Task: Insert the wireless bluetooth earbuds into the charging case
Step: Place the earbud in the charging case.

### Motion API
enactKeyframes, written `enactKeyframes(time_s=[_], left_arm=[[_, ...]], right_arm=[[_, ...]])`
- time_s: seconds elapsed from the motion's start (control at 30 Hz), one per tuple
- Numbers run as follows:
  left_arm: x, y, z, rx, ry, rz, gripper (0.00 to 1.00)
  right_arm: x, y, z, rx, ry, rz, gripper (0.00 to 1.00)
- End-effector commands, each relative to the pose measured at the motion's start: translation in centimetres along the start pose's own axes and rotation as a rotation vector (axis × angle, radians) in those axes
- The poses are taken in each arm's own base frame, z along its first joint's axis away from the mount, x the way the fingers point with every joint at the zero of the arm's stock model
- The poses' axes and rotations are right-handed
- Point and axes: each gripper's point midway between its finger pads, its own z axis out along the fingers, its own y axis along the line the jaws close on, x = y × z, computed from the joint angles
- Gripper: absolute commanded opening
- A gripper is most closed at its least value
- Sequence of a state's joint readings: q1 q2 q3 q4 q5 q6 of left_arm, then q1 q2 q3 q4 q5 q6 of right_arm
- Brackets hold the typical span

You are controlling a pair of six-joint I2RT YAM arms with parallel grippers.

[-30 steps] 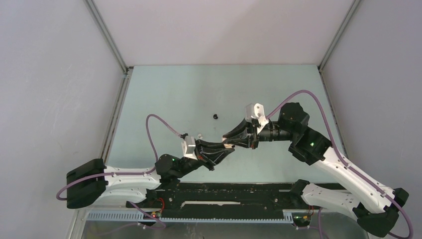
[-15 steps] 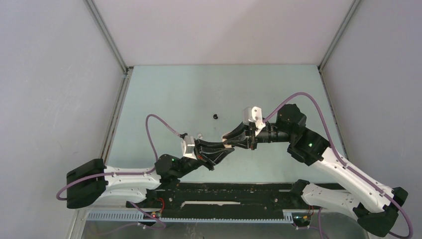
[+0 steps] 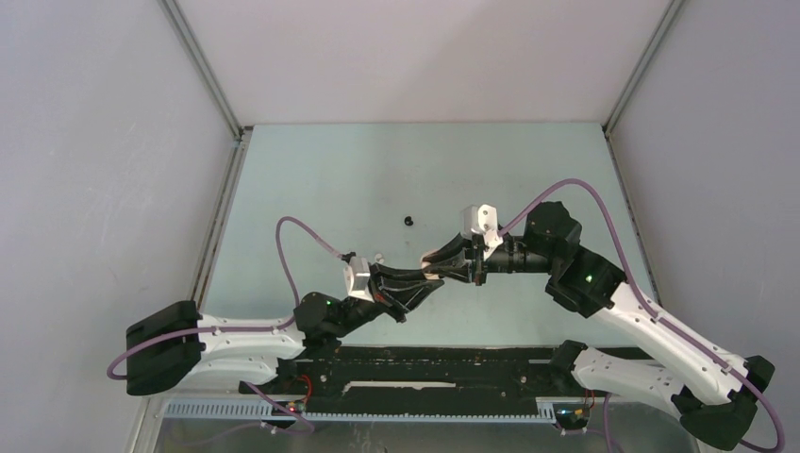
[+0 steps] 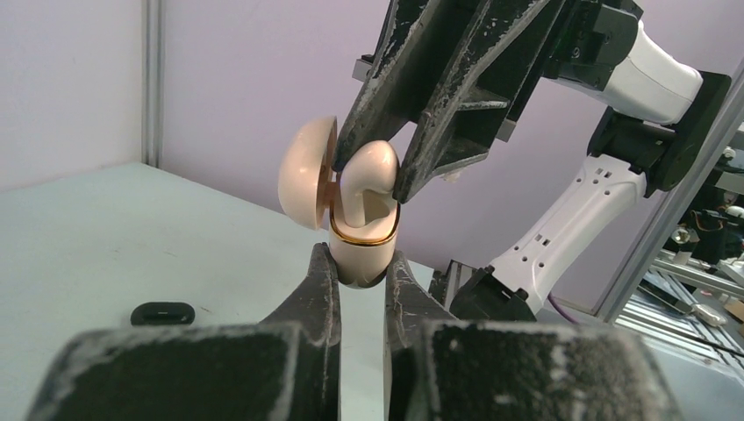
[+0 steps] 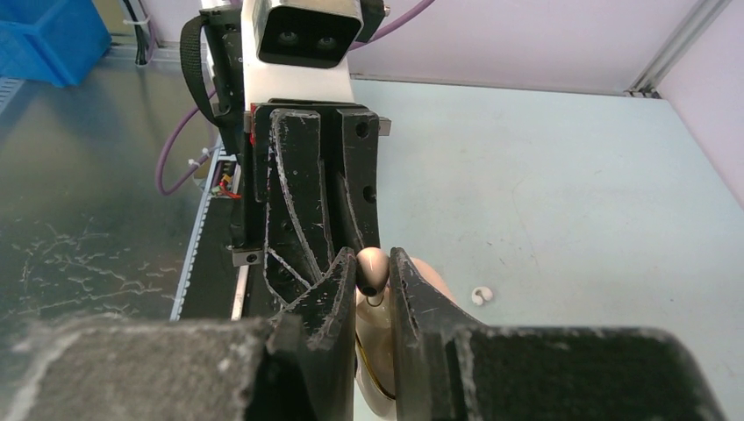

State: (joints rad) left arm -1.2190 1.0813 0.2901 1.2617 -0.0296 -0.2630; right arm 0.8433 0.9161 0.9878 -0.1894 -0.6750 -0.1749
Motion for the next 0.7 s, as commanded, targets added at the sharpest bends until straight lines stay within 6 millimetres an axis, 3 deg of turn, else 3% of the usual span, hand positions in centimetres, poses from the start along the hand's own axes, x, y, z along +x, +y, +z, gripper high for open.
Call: enactKeyframes(time_s=[0.0, 0.3, 0.67], left_arm=[[-3.5, -1.3, 0.4, 0.049, -0.127, 0.004, 0.0], [-3.5, -1.0, 0.2, 0.039, -0.137, 0.024, 0.0], [-3.4, -0.8, -0.1, 0.03, -0.137, 0.037, 0.0]], right_arm=[[1.5, -1.5, 0.0, 0.082, 0.042, -0.008, 0.02], [3.0, -1.1, 0.2, 0.069, 0.067, 0.027, 0.07], [3.8, -2.0, 0.1, 0.118, 0.095, 0.036, 0.21]])
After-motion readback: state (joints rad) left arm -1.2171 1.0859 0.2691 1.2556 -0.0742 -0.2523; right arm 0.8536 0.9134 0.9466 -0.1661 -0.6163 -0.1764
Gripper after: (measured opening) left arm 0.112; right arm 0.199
